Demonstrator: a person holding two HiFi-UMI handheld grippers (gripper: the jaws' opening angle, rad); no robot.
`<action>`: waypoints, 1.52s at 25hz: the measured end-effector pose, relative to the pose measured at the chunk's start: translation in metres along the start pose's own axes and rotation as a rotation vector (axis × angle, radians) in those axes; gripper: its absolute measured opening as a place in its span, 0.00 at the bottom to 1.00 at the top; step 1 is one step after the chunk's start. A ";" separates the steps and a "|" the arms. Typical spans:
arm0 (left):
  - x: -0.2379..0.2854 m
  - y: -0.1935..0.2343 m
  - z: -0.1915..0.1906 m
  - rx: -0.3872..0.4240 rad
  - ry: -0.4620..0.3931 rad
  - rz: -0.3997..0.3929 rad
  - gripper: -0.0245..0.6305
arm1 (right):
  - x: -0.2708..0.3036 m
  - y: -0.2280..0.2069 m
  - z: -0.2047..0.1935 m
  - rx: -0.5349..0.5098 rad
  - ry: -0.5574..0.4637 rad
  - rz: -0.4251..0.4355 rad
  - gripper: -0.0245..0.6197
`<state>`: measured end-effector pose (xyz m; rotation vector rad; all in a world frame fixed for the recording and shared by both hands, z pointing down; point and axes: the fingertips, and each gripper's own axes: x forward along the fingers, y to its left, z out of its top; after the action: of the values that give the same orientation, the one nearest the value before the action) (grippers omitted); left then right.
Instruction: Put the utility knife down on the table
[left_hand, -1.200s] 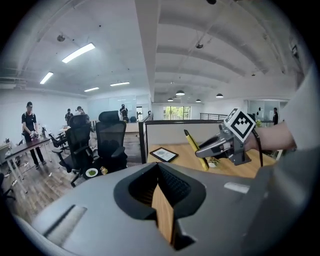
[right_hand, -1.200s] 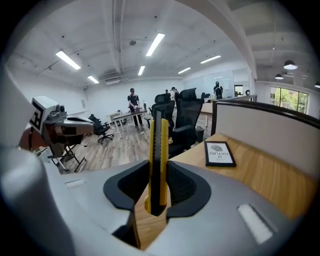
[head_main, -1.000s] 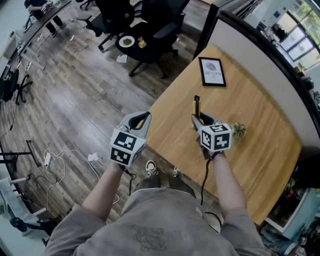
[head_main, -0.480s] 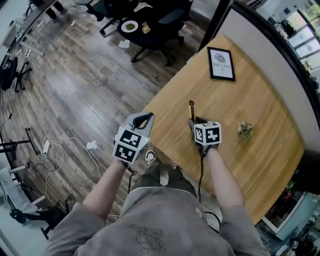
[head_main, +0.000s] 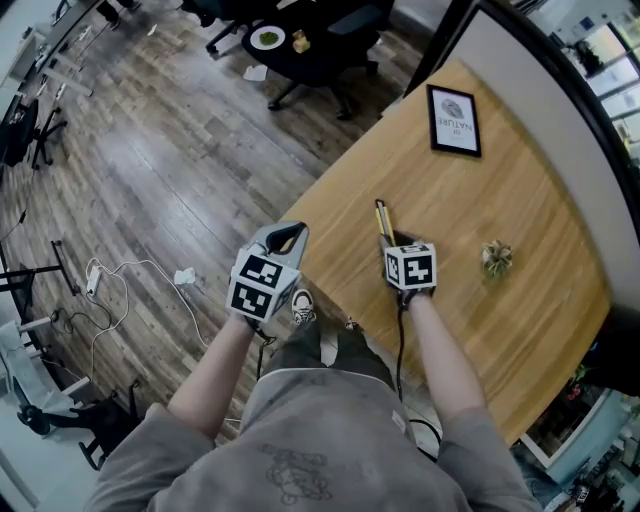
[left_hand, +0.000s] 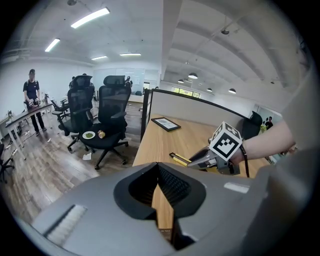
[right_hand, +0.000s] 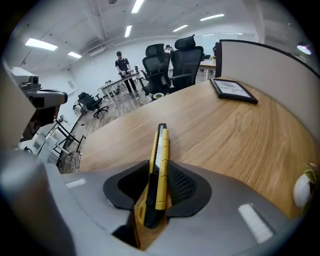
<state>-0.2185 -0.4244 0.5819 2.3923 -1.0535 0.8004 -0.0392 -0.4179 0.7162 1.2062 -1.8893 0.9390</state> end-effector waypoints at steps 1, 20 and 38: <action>0.000 -0.001 -0.001 0.000 0.001 0.001 0.04 | 0.001 0.000 0.000 -0.002 -0.004 -0.003 0.23; -0.073 -0.016 0.090 0.147 -0.201 0.068 0.04 | -0.185 0.055 0.114 -0.226 -0.446 -0.010 0.18; -0.193 -0.069 0.172 0.335 -0.451 0.110 0.04 | -0.382 0.121 0.132 -0.262 -0.832 0.065 0.06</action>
<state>-0.2137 -0.3749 0.3190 2.9113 -1.3160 0.5118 -0.0506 -0.3304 0.3041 1.5064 -2.5913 0.1777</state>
